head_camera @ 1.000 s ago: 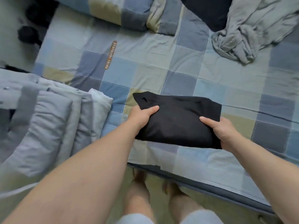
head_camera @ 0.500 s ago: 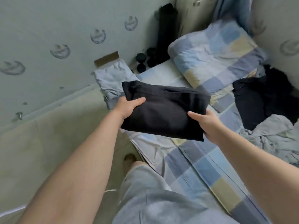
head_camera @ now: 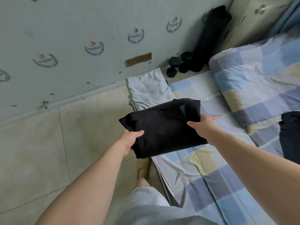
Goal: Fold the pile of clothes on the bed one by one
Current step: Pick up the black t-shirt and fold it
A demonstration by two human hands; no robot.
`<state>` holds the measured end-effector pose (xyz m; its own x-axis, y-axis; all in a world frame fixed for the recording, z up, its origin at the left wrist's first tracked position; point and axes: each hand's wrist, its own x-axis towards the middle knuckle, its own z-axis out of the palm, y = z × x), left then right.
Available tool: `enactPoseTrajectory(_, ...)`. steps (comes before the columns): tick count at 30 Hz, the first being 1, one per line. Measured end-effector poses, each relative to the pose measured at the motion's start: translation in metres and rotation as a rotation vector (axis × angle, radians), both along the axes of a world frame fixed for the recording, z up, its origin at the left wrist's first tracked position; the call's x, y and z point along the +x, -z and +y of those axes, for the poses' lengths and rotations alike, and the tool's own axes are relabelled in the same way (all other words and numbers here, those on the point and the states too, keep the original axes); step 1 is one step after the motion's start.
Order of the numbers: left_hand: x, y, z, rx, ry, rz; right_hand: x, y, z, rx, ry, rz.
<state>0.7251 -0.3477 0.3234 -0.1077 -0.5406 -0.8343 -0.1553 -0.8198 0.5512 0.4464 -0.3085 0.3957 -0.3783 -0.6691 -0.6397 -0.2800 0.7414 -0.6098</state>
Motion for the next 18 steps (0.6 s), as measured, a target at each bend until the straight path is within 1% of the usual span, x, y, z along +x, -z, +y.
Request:
enactPoseTrajectory(6, -0.027, 0.07, -0.056, 0.113, -0.012, -0.057, -0.012, 0.074, -0.075, 0.127, 0.018, 0.089)
enactPoseTrajectory(10, -0.027, 0.122, -0.076, 0.192, 0.127, -0.132, -0.013, 0.132, -0.1, 0.274, 0.024, 0.168)
enactPoseTrajectory(12, -0.023, 0.132, -0.082, 0.224, 0.177, -0.158, -0.01, 0.15, -0.102, 0.324, 0.024, 0.198)
enactPoseTrajectory(13, -0.023, 0.13, -0.084, 0.207, 0.186, -0.173, -0.01, 0.157, -0.102, 0.331, 0.04, 0.209)
enactPoseTrajectory(14, -0.023, 0.127, -0.087, 0.136, 0.188, -0.211, -0.009, 0.161, -0.101, 0.333, 0.06, 0.24)
enactPoseTrajectory(15, -0.024, 0.123, -0.088, 0.012, 0.191, -0.314, -0.007, 0.161, -0.097, 0.312, 0.064, 0.317)
enactPoseTrajectory(16, -0.025, 0.116, -0.089, -0.171, 0.207, -0.487, -0.002, 0.157, -0.092, 0.247, 0.028, 0.429)
enactPoseTrajectory(17, -0.025, 0.104, -0.089, -0.407, 0.233, -0.666, 0.004, 0.152, -0.086, 0.131, -0.053, 0.546)
enactPoseTrajectory(18, -0.026, 0.093, -0.088, -0.66, 0.271, -0.774, 0.011, 0.146, -0.079, -0.007, -0.171, 0.645)
